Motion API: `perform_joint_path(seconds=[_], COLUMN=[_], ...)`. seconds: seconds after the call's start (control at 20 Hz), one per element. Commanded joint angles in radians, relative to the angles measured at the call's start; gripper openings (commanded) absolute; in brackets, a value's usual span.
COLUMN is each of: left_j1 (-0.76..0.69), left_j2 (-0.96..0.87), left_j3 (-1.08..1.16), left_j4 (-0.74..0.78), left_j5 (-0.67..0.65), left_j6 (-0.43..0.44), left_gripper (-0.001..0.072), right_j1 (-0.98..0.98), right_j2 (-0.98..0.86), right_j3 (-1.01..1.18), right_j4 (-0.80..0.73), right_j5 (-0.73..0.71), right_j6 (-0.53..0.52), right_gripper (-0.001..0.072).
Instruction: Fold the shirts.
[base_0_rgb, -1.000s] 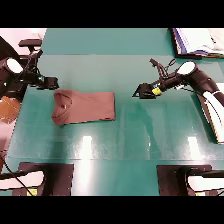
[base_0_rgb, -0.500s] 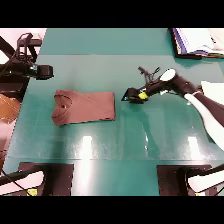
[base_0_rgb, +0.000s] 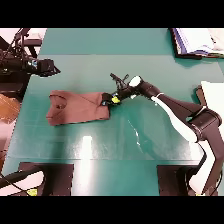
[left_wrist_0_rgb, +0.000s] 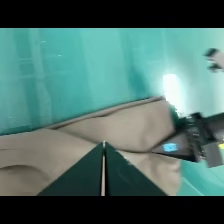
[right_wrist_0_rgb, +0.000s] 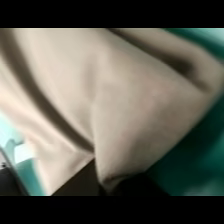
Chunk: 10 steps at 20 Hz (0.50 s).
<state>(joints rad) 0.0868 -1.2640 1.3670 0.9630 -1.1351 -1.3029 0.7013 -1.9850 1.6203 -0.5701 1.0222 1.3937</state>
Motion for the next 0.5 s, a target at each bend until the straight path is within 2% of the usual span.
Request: perform_joint_path(seconds=[0.0,0.2,0.45], left_j1=[-0.043,-0.188,-0.319], left_j2=[0.002,0.016,0.042], left_j3=[0.001,0.001,0.002], left_j4=[-0.028,-0.027,-0.028], left_j5=[-0.018,0.002,0.047], left_j6=[0.002,0.002,0.0], left_gripper=[0.0023,0.0023,0.0023], right_j1=[0.001,-0.168,-0.555], right_j2=[-0.02,0.124,0.346], right_j3=[0.102,0.137,0.137], right_j4=[-0.003,-0.253,-0.481], right_j5=[-0.01,0.032,0.186], right_j6=[0.0,0.075,0.109], right_gripper=[0.0013,0.0012,0.0012])
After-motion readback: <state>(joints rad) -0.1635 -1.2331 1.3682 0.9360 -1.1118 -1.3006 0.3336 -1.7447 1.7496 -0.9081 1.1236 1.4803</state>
